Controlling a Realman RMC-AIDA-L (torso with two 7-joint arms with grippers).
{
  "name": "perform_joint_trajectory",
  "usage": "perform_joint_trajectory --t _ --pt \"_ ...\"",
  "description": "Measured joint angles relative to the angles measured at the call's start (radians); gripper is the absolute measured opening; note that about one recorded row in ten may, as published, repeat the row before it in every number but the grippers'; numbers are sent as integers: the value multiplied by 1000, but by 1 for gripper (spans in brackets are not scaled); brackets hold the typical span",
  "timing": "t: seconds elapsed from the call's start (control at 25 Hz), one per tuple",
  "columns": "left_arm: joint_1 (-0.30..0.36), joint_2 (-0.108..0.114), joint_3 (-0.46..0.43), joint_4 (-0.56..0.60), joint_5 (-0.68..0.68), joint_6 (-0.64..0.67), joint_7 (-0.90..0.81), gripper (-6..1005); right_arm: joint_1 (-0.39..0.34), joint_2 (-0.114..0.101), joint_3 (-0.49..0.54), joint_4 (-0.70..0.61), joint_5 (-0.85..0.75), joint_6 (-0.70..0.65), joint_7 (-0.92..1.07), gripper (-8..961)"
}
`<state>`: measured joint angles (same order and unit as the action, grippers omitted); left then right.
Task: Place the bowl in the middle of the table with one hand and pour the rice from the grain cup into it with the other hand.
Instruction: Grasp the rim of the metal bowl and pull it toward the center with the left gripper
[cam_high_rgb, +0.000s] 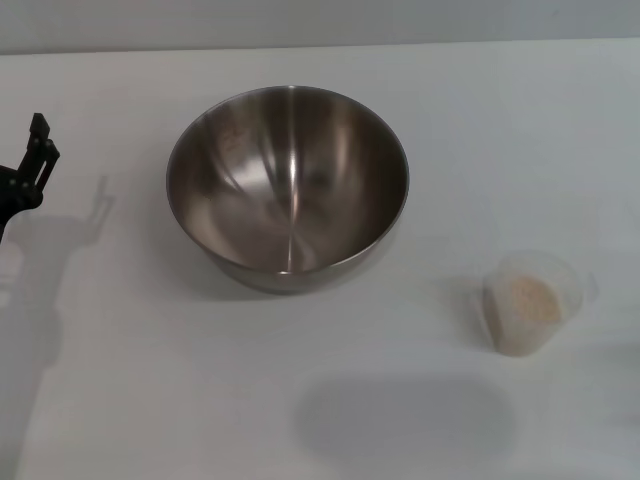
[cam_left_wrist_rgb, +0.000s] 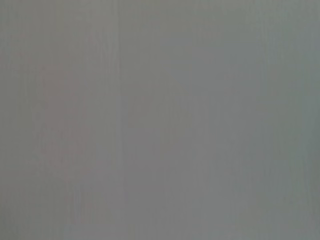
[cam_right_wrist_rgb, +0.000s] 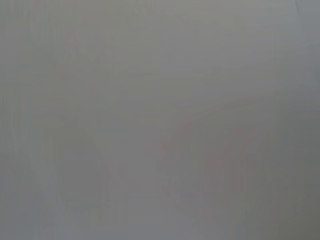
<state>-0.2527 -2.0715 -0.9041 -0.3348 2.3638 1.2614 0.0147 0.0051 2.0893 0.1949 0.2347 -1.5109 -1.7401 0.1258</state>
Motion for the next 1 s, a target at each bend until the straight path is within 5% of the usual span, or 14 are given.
perform_joint_trajectory --t 0.56,0.84,0.88,0.92,1.0 --pt "-40 20 -30 -74 0 -30 4 806 24 -1 -20 0 0 16 0 798" --pt "-38 123 -108 -378 57 -390 30 793 35 -2 -23 -1 0 19 0 797" --pt "-4 156 -179 -548 132 -600 15 791 36 -2 -23 -1 0 21 0 798" --pt "-4 156 -179 -548 132 -600 15 789 36 -2 -23 -1 0 21 0 798" --pt "28 171 -251 -700 194 -804 11 786 36 -2 -23 -1 0 22 0 798"
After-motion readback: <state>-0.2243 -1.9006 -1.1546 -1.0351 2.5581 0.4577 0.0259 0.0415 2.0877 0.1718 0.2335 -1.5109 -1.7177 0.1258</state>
